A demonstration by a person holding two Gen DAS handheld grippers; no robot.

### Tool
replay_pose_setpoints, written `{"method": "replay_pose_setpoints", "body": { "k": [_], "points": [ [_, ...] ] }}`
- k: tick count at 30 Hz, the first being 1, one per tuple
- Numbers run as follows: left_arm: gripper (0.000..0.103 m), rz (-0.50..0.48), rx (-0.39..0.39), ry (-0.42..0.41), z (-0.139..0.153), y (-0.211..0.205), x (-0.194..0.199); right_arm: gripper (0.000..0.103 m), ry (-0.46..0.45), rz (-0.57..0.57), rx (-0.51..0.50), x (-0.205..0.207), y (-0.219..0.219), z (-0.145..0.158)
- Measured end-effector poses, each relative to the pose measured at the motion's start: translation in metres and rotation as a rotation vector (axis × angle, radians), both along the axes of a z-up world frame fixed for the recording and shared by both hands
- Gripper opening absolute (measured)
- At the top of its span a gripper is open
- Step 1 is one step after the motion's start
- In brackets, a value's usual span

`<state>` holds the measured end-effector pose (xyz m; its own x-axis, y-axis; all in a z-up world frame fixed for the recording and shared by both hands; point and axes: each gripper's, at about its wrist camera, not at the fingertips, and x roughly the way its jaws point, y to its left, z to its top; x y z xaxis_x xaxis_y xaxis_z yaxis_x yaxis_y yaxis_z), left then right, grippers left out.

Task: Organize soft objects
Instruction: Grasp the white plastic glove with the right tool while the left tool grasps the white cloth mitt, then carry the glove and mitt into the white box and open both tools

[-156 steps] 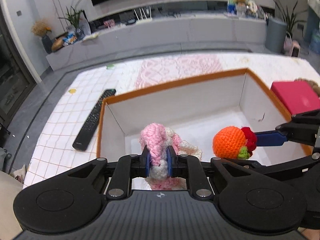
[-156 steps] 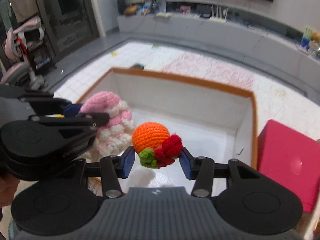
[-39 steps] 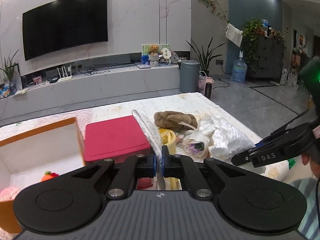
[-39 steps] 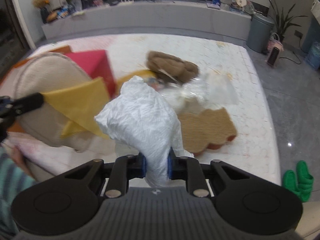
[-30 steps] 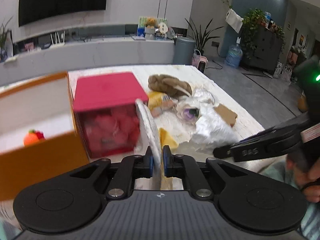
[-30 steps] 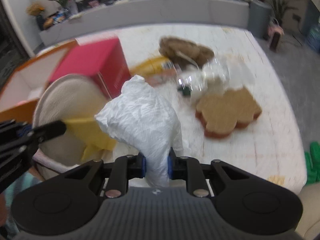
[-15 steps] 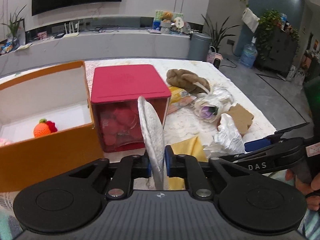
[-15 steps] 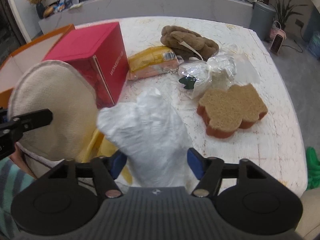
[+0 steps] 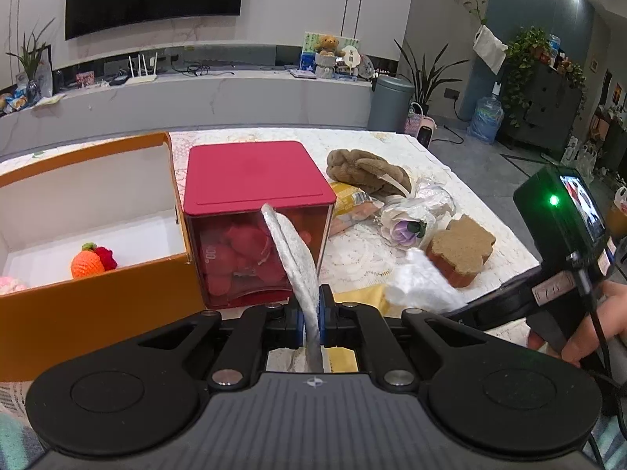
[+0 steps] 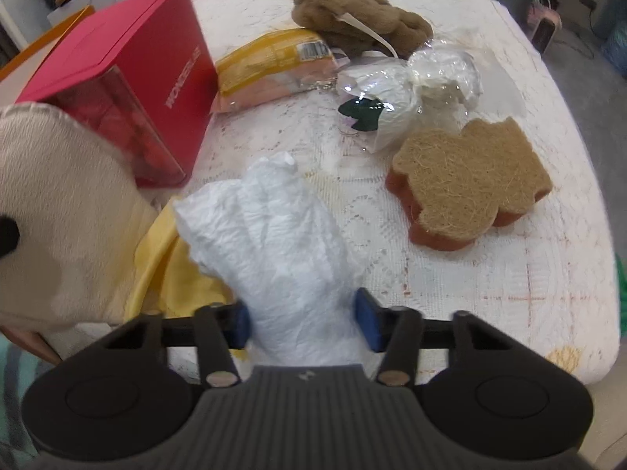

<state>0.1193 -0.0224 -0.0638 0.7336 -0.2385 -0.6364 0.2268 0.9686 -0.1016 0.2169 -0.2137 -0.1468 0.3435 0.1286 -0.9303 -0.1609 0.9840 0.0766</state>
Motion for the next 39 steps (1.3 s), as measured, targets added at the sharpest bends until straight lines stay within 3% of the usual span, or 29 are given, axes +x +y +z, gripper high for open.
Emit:
{"method": "replay_pose_setpoints", "body": {
  "k": [3,9,14,20,30,39],
  "points": [
    [0.006,0.01,0.016,-0.025,0.004,-0.001,-0.004,0.02,-0.038,0.002,-0.04,-0.006,0.004,0.004],
    [0.005,0.046,0.039,-0.097,0.02,0.002,-0.013,0.015,-0.208,-0.047,-0.123,-0.031,0.004,0.025],
    [0.005,0.042,0.055,-0.143,0.03,0.0,-0.019,0.015,-0.289,-0.136,-0.117,-0.043,-0.008,0.041],
    [0.005,0.039,0.06,-0.181,0.042,-0.001,-0.021,0.015,-0.33,-0.156,-0.057,-0.059,-0.012,0.066],
    [0.005,0.04,0.011,-0.304,0.077,0.01,-0.039,0.015,-0.494,-0.186,0.078,-0.095,-0.017,0.134],
    [0.005,0.122,0.007,-0.399,0.107,0.056,-0.043,0.015,-0.556,-0.07,0.154,-0.103,0.028,0.164]
  ]
}}
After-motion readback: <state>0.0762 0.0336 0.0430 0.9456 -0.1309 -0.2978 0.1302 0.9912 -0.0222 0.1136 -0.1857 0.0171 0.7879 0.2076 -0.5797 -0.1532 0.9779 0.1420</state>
